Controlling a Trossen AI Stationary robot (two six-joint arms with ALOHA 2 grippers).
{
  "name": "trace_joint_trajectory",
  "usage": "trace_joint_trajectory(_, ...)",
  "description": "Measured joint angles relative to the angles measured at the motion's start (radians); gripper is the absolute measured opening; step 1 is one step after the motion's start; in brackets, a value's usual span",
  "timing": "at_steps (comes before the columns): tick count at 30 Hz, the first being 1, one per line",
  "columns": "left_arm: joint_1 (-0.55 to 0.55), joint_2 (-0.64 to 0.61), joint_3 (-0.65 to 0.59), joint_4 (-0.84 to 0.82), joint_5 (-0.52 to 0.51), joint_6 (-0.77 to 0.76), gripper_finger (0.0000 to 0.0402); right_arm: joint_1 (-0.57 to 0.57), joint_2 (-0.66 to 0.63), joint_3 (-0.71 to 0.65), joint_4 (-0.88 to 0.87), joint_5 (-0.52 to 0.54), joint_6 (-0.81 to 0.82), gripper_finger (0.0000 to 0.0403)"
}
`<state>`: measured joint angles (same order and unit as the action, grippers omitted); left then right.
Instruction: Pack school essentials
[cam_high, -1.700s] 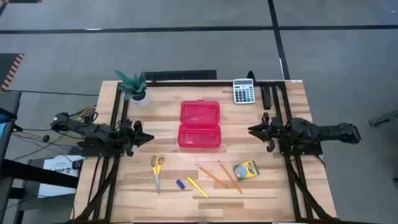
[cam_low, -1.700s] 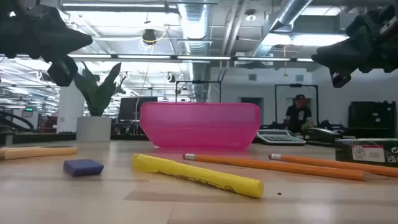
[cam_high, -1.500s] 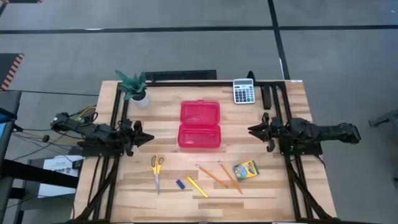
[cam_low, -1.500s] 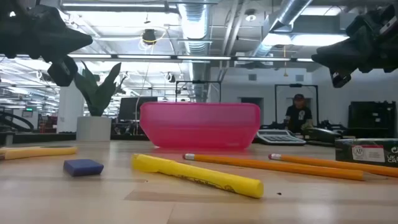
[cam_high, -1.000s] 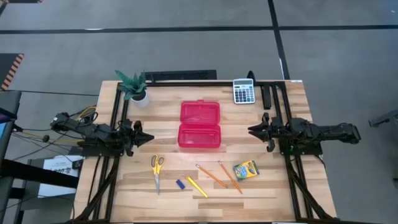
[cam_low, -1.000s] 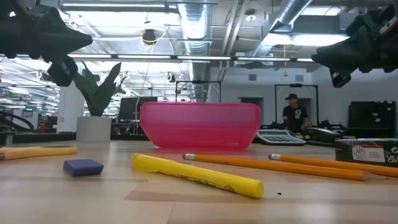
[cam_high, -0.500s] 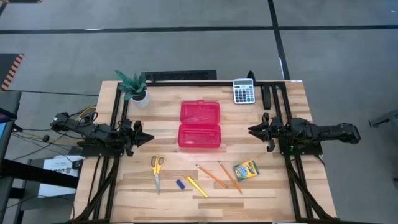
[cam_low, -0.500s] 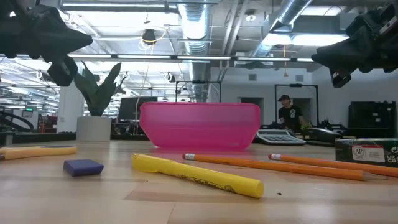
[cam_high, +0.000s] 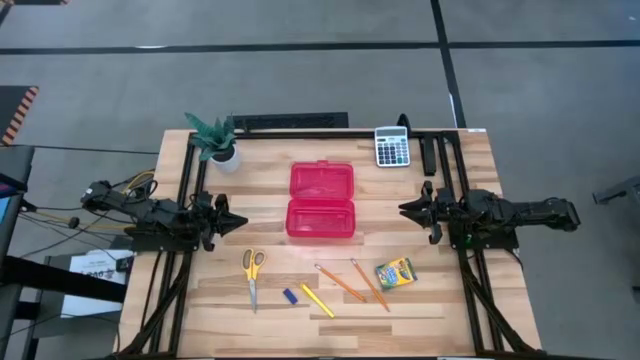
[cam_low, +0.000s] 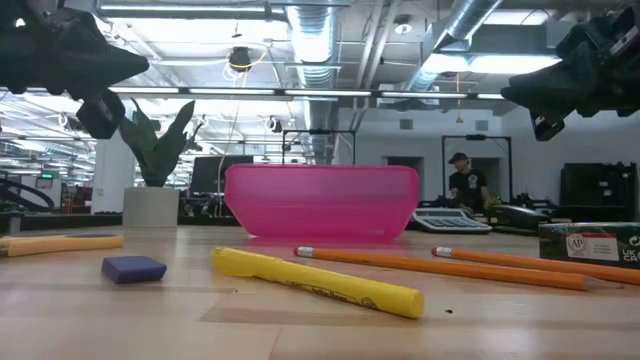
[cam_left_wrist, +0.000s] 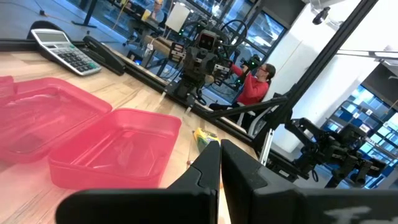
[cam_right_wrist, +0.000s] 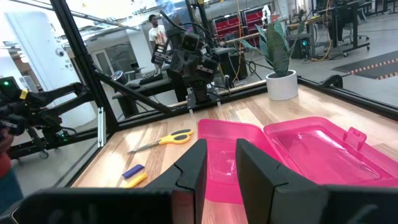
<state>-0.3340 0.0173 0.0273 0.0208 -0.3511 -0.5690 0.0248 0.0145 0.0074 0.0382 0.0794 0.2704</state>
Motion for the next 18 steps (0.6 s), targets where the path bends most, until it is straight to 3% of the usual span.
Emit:
trace_joint_trajectory(2,0.0,0.0,0.0,0.0,-0.002,-0.023,0.0,0.0,0.0,0.0,0.0,0.0,0.0,0.0098)
trace_joint_trajectory(13,0.0,0.0,0.0,0.0,0.003,-0.477,0.0,0.0,0.0,0.0,0.0,0.0,0.0,0.0098)
trace_joint_trajectory(18,-0.001,0.0,0.0,0.002,-0.029,-0.516,0.0,-0.001,0.0,0.0,0.014,0.001,0.054,0.0098)
